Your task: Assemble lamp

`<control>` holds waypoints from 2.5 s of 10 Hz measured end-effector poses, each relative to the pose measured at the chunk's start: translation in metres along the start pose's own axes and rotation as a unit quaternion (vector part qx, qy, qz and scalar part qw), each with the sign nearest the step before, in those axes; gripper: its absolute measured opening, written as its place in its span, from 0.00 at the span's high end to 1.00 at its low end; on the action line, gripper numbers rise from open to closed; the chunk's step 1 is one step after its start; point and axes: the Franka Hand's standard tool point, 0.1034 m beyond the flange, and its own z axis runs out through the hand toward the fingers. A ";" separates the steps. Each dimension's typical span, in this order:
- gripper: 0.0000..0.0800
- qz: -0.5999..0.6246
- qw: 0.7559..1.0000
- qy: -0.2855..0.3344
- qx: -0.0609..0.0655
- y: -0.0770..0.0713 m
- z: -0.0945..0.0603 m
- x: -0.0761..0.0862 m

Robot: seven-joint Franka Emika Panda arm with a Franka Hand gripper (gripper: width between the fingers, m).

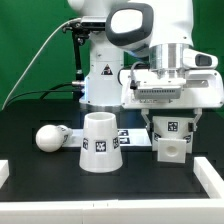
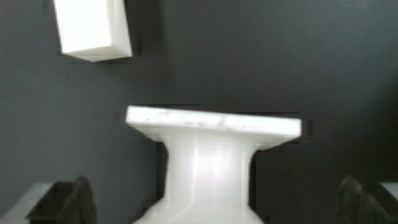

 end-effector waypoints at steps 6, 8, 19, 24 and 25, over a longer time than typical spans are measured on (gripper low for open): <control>0.13 0.059 0.997 -0.042 -0.024 0.017 -0.042 -0.042; 0.13 0.169 0.984 -0.053 -0.036 0.022 -0.058 -0.059; 0.13 0.634 0.770 -0.029 -0.072 0.053 -0.056 -0.073; 0.13 0.855 0.519 -0.016 0.005 0.053 -0.054 -0.093; 0.13 0.874 0.486 -0.016 0.005 0.054 -0.053 -0.092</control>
Offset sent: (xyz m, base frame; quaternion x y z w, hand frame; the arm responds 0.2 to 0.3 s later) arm 0.0148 -0.0006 0.0445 0.0137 -0.0605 0.0112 0.9980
